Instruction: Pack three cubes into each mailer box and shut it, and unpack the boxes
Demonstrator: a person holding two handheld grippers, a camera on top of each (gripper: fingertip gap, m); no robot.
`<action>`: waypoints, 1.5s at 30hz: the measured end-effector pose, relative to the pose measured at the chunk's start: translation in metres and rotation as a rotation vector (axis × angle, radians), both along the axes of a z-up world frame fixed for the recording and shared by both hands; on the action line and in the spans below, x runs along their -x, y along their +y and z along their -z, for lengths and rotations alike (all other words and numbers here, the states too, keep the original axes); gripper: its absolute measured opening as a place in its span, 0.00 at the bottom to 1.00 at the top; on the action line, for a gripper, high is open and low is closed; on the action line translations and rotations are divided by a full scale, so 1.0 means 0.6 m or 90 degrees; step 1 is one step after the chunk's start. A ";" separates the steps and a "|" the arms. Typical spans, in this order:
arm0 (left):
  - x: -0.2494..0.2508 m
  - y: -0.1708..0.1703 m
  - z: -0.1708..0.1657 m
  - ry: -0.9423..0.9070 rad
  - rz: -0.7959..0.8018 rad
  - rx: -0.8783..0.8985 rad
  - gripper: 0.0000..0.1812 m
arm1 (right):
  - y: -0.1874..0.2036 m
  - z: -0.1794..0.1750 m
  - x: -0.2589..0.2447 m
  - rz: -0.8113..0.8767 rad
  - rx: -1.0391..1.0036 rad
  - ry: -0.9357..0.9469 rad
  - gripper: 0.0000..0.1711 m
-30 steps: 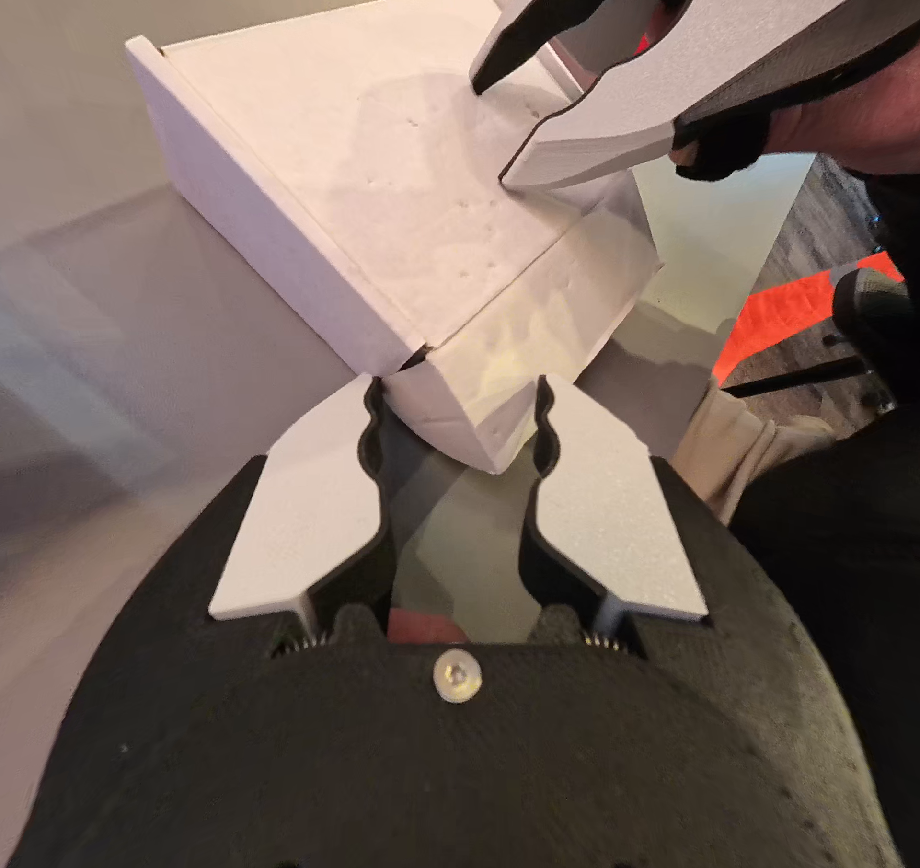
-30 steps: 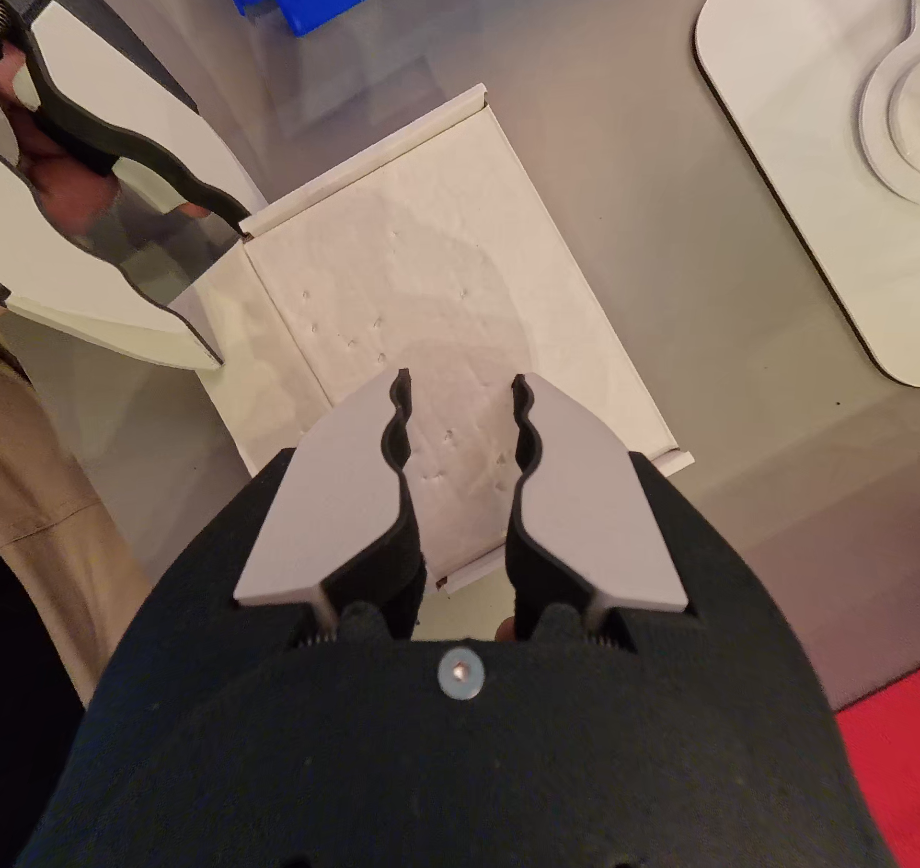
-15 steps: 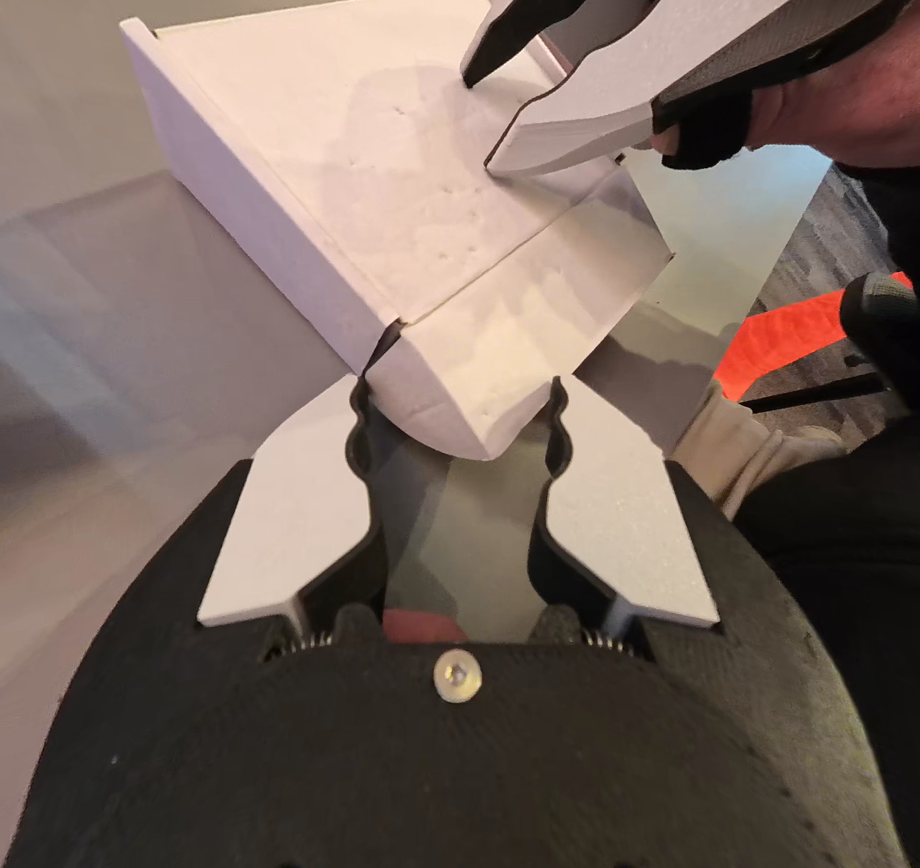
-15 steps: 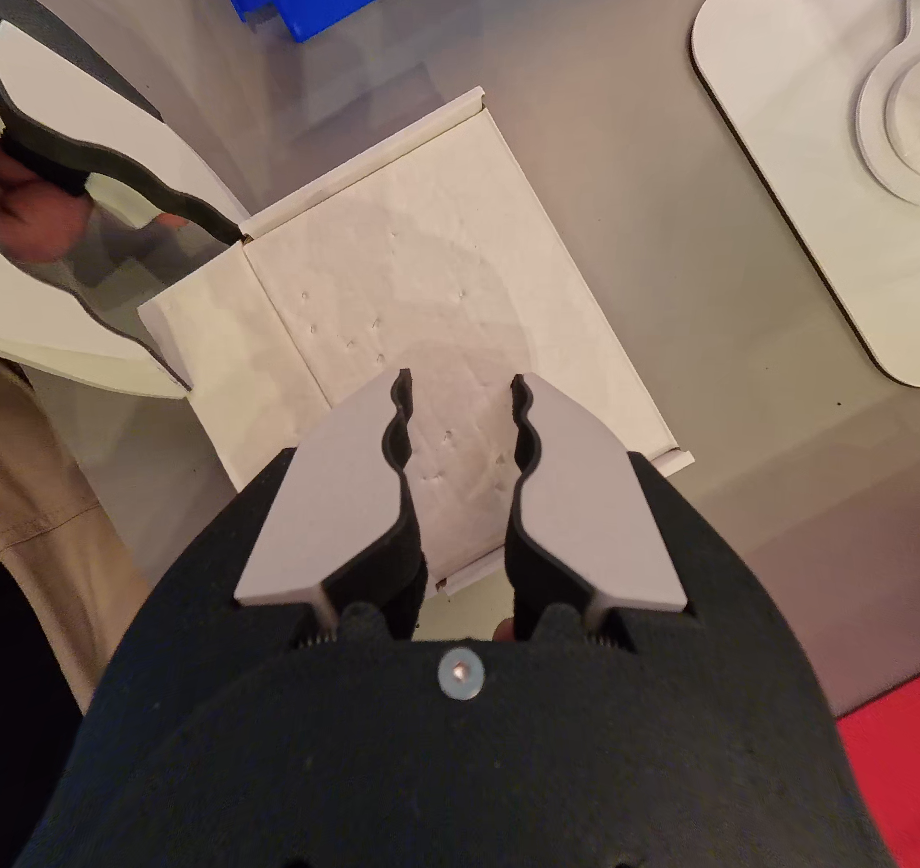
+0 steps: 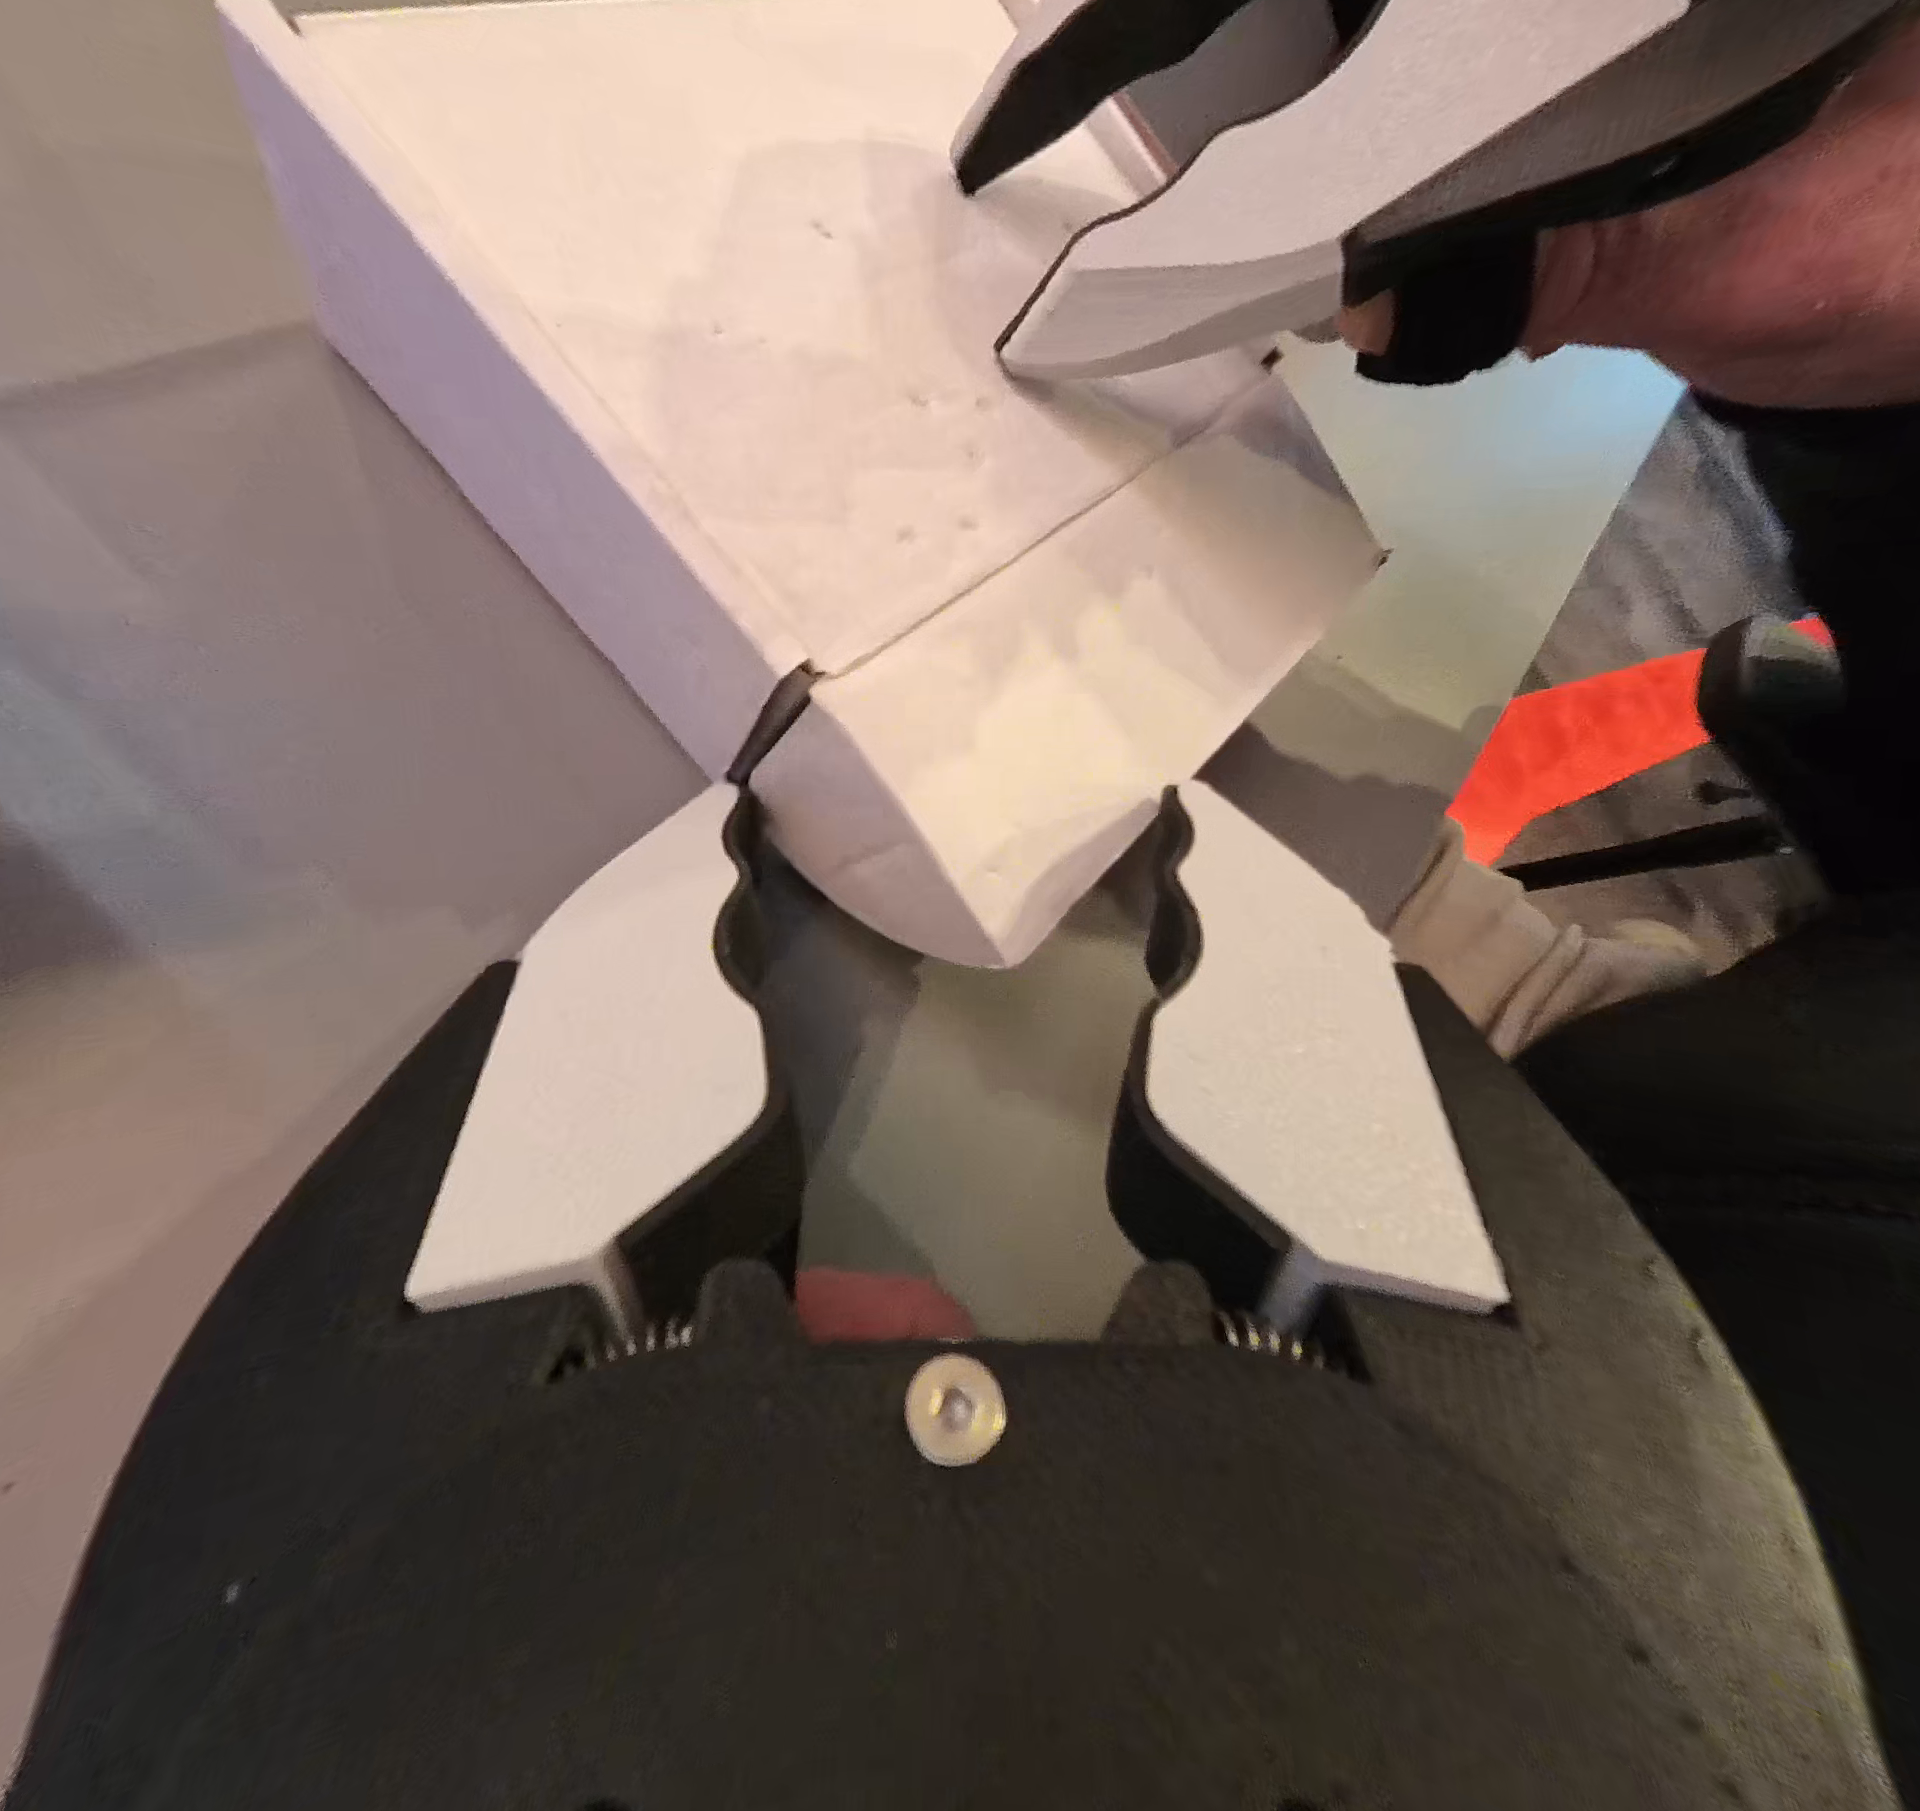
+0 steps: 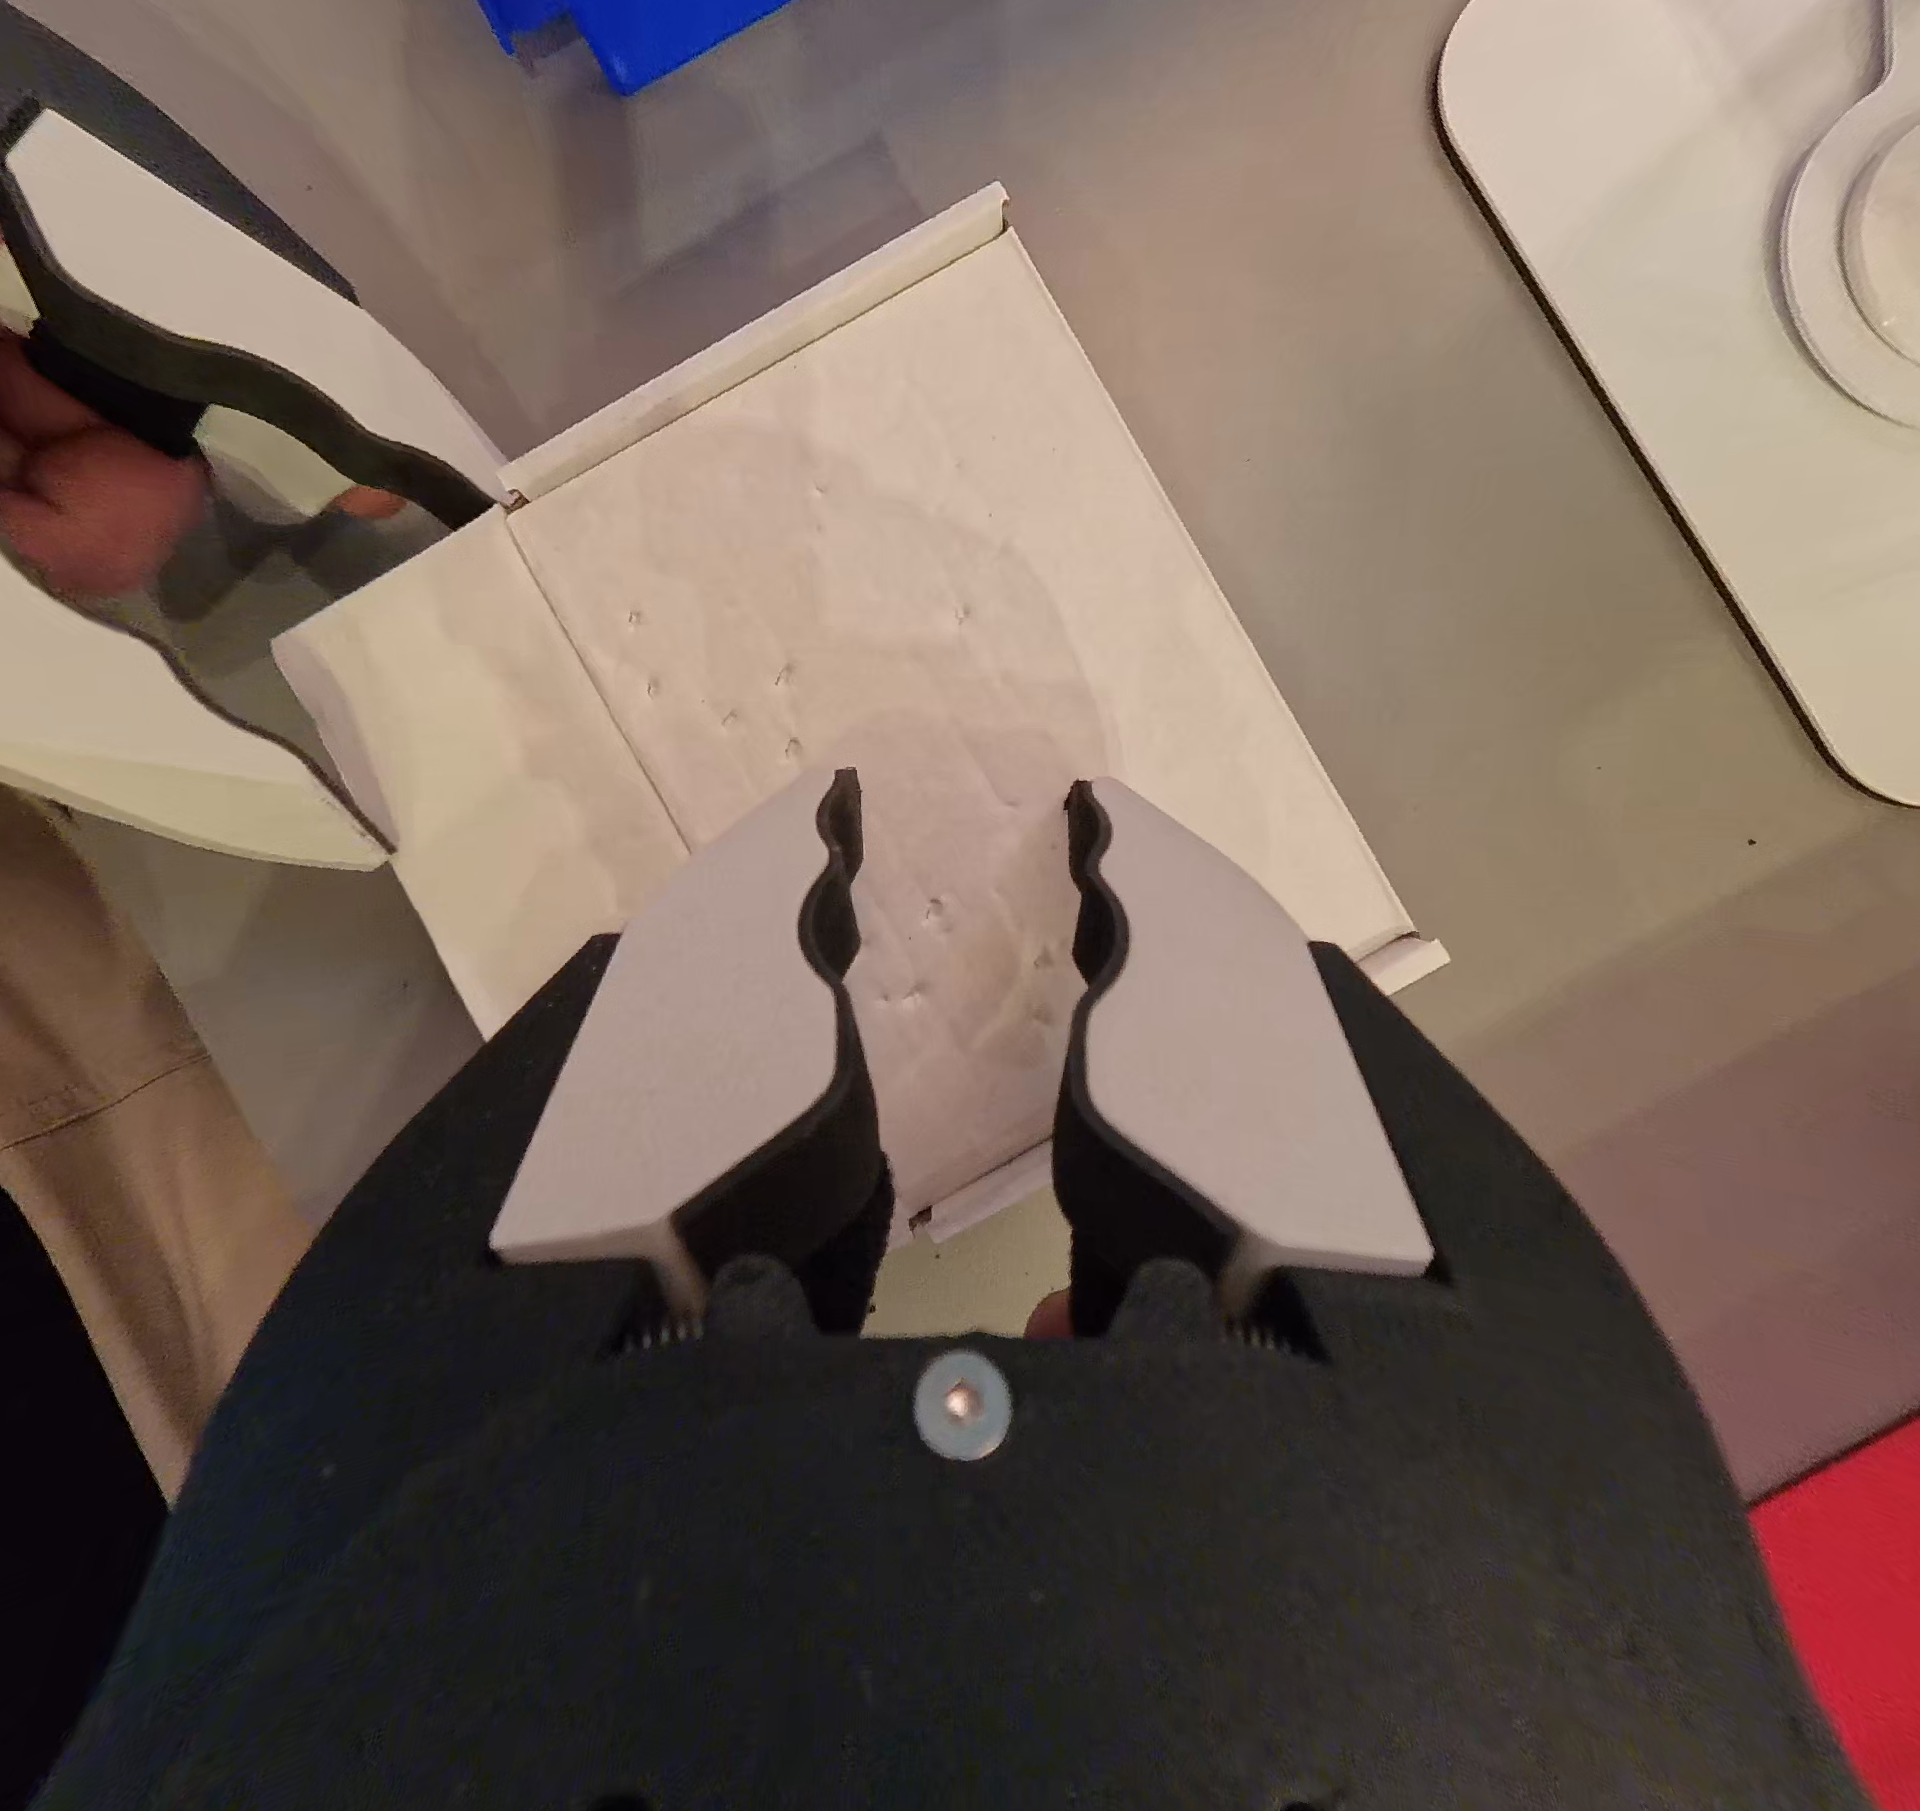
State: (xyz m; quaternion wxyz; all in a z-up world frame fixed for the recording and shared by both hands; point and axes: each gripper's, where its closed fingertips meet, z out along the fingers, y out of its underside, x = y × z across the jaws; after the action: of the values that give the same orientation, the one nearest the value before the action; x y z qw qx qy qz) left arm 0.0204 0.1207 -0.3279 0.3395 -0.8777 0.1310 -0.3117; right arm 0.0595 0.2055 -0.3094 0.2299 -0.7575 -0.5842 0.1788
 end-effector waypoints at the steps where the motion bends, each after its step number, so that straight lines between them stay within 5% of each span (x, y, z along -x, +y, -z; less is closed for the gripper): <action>1: 0.002 -0.001 0.000 0.005 -0.002 -0.004 0.40 | 0.000 0.000 0.000 0.000 0.000 0.001 0.22; 17: -0.004 0.005 0.029 0.089 0.011 0.012 0.36 | 0.004 0.000 0.000 0.001 -0.005 0.000 0.20; 27: 0.031 0.018 0.042 0.223 -0.020 -0.010 0.52 | 0.004 0.000 0.000 0.001 -0.007 -0.003 0.20; 45: 0.034 0.033 0.049 0.279 0.027 -0.057 0.42 | 0.004 -0.020 -0.010 0.009 0.035 0.035 0.24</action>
State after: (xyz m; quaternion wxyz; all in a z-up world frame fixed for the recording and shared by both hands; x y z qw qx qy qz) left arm 0.0001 0.1405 -0.3574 0.3349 -0.9057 0.2336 -0.1140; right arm 0.0657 0.2077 -0.2973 0.2263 -0.7626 -0.5671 0.2135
